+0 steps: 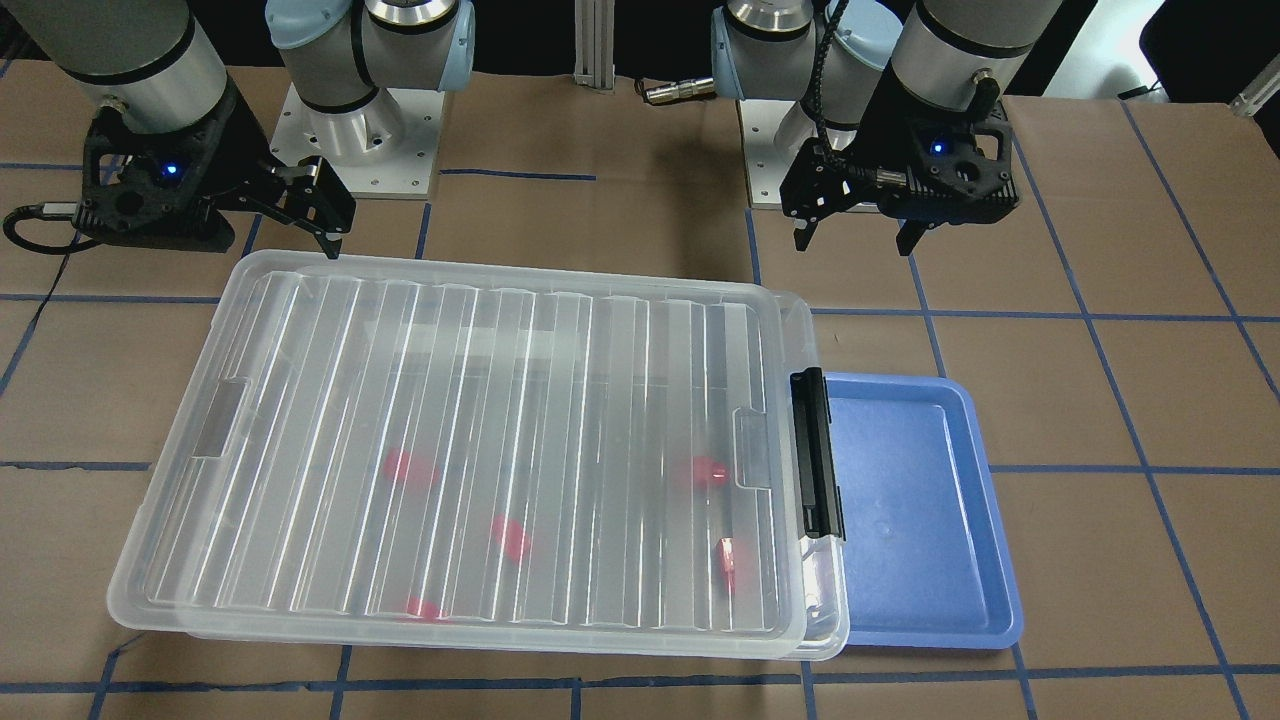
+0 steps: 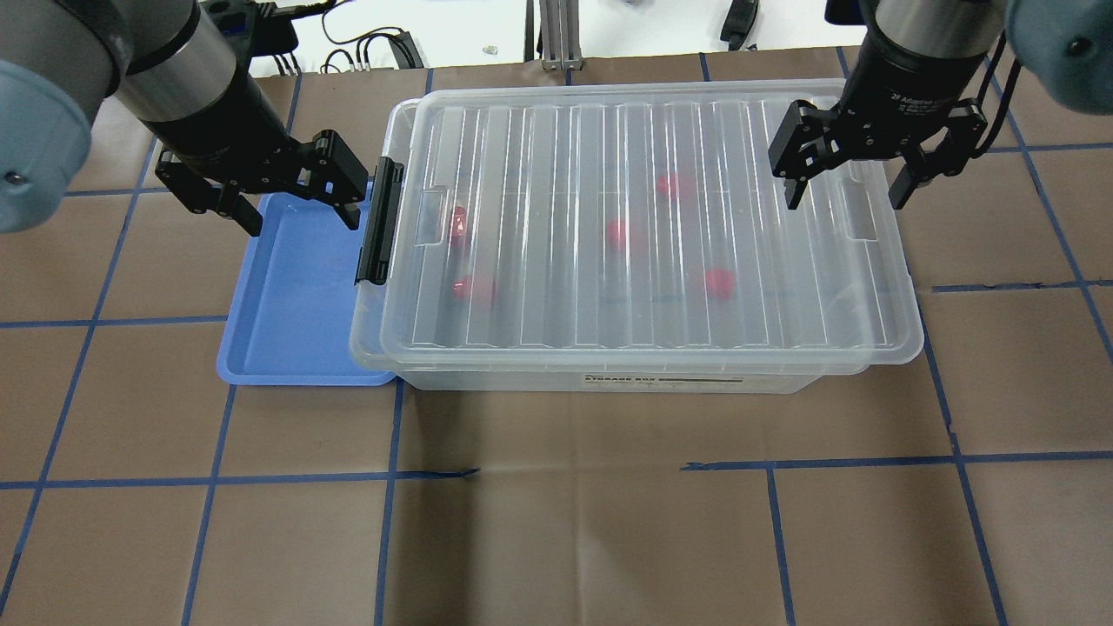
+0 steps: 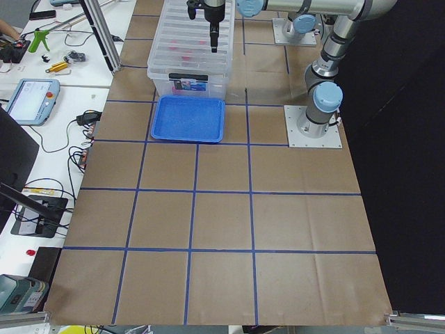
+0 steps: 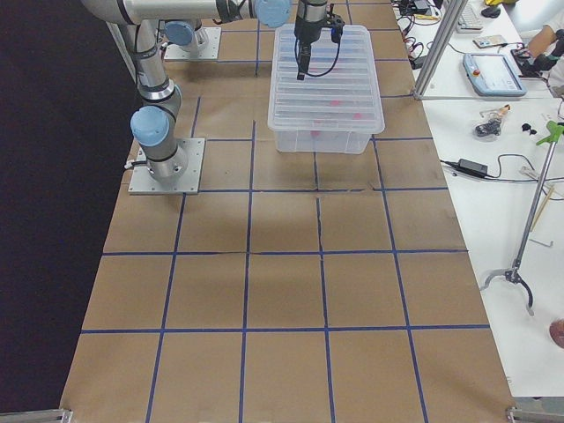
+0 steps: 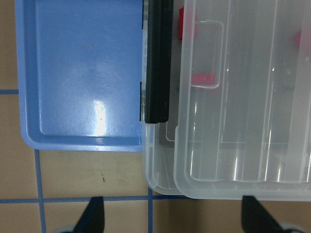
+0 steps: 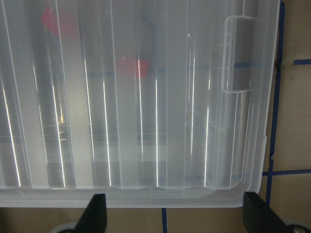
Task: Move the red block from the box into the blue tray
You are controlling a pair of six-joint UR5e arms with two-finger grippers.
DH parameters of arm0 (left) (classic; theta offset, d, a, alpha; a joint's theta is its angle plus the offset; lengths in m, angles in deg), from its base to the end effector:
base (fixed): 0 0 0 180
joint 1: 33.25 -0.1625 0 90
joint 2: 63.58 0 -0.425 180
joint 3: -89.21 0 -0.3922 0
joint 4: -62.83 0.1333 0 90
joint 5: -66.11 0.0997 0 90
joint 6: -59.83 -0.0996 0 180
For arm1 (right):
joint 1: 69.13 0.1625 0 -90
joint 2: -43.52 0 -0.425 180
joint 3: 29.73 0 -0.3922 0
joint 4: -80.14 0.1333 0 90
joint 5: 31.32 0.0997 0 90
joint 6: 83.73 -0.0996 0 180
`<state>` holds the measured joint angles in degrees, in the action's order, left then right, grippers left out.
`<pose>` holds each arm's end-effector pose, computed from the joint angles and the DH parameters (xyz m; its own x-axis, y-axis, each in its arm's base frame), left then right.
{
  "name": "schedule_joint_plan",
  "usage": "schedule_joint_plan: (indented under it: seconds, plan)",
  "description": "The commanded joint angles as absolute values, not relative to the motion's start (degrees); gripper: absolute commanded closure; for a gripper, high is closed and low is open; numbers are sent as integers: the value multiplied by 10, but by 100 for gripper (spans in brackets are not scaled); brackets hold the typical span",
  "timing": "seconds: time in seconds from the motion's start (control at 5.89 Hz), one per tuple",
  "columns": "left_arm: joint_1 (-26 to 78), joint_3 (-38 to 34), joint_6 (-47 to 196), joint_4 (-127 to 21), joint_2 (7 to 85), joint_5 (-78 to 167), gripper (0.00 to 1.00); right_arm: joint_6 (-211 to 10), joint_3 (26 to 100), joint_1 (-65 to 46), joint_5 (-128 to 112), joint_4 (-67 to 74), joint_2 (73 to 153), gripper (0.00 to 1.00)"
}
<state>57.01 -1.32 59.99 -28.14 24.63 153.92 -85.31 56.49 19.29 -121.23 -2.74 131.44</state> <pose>-0.1393 -0.4784 0.4969 -0.9993 0.0019 0.0382 0.0017 1.0000 -0.0050 0.1197 -0.5008 0.4903 -0.9985 0.0551 0.0010 0.0550 0.9940 0.0945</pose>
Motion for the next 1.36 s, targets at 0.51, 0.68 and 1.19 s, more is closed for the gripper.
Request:
schedule_joint_plan:
  seconds: [0.51, 0.68, 1.19]
  plan:
    - [570, -12, 601, -281, 248, 1539, 1, -838, 571, 182, -1214, -30, 1309, 0]
    - [571, -12, 601, -281, 248, 1539, 1, -785, 586, 157, -1214, -35, 1309, 0]
    - [571, -12, 601, -281, 247, 1539, 1, -662, 711, 40, -1218, -201, 1307, 0]
